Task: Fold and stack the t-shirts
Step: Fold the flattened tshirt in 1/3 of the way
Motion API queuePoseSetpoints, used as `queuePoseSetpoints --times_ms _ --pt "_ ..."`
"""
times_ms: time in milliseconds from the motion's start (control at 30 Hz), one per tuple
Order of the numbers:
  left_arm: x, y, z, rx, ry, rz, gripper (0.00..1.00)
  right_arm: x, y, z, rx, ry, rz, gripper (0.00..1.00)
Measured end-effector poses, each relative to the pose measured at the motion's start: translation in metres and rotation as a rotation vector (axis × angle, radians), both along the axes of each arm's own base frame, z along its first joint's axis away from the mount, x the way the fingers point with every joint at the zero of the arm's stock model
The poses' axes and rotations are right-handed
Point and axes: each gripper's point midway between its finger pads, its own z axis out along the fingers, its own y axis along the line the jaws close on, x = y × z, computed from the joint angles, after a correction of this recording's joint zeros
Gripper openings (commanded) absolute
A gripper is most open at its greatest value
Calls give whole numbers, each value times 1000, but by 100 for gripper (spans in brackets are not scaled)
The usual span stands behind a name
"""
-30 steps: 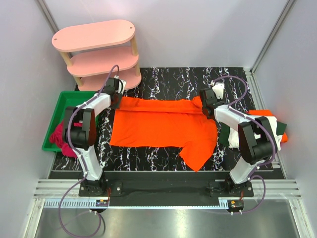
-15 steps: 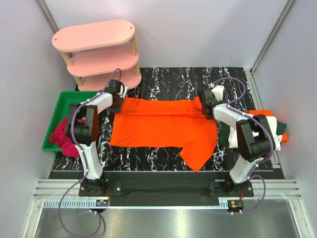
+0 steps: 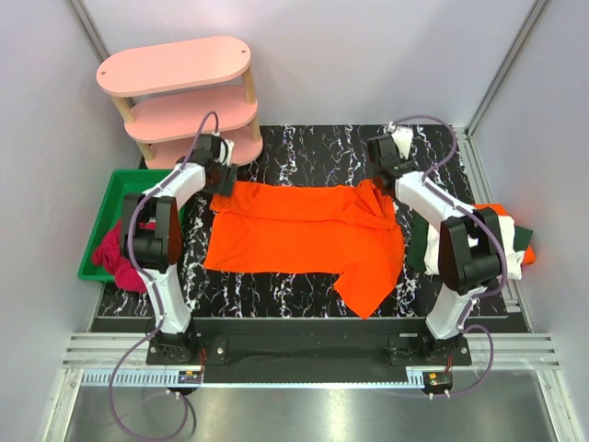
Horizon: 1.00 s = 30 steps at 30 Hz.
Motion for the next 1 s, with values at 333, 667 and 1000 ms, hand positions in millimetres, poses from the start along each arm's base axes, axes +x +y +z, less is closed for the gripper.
queuePoseSetpoints --times_ms 333,667,1000 --pt "41 -45 29 -68 -102 -59 68 42 43 -29 103 36 124 24" --pt "37 -57 -7 -71 -19 -75 68 40 51 -61 115 118 159 43" --pt "32 -62 -20 -63 17 -89 66 43 53 -70 112 138 158 26"
